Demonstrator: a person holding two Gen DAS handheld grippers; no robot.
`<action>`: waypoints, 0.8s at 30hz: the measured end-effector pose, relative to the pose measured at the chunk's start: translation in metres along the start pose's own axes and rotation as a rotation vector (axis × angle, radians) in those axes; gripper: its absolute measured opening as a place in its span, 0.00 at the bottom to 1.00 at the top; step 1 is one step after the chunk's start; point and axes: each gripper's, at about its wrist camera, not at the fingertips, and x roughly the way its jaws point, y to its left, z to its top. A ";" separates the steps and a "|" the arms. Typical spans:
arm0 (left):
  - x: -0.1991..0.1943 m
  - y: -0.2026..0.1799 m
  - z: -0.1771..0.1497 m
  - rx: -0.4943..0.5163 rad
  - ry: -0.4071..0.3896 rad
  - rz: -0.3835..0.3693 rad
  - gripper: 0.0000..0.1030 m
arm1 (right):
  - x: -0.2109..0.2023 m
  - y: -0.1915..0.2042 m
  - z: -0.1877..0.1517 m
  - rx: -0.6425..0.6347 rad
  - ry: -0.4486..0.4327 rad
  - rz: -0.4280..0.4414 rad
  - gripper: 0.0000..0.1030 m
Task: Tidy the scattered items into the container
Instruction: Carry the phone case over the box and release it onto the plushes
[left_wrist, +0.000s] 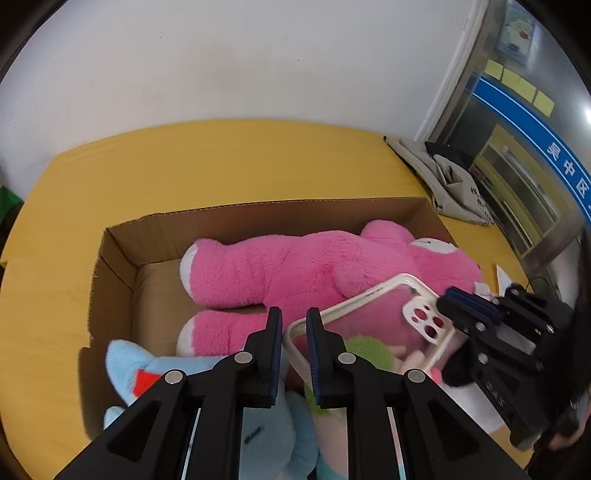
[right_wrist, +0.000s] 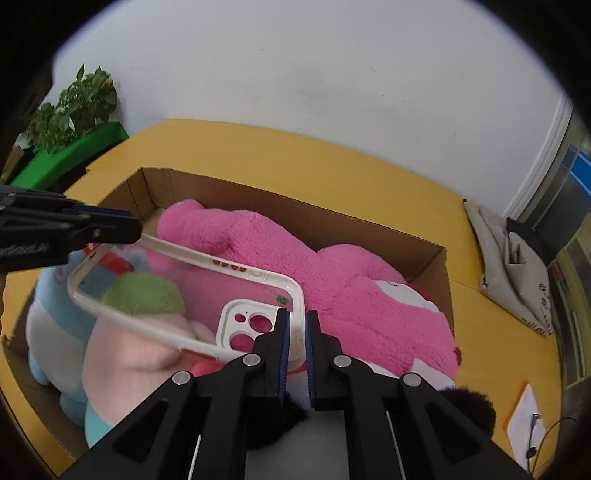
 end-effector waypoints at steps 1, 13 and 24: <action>-0.002 0.000 0.000 -0.011 -0.004 -0.002 0.14 | -0.003 0.001 0.001 0.000 -0.002 -0.006 0.07; -0.119 -0.019 -0.073 -0.022 -0.224 0.070 0.99 | -0.103 0.004 -0.062 0.217 -0.176 0.059 0.75; -0.190 -0.055 -0.195 -0.128 -0.413 0.190 1.00 | -0.177 0.027 -0.142 0.229 -0.235 -0.031 0.76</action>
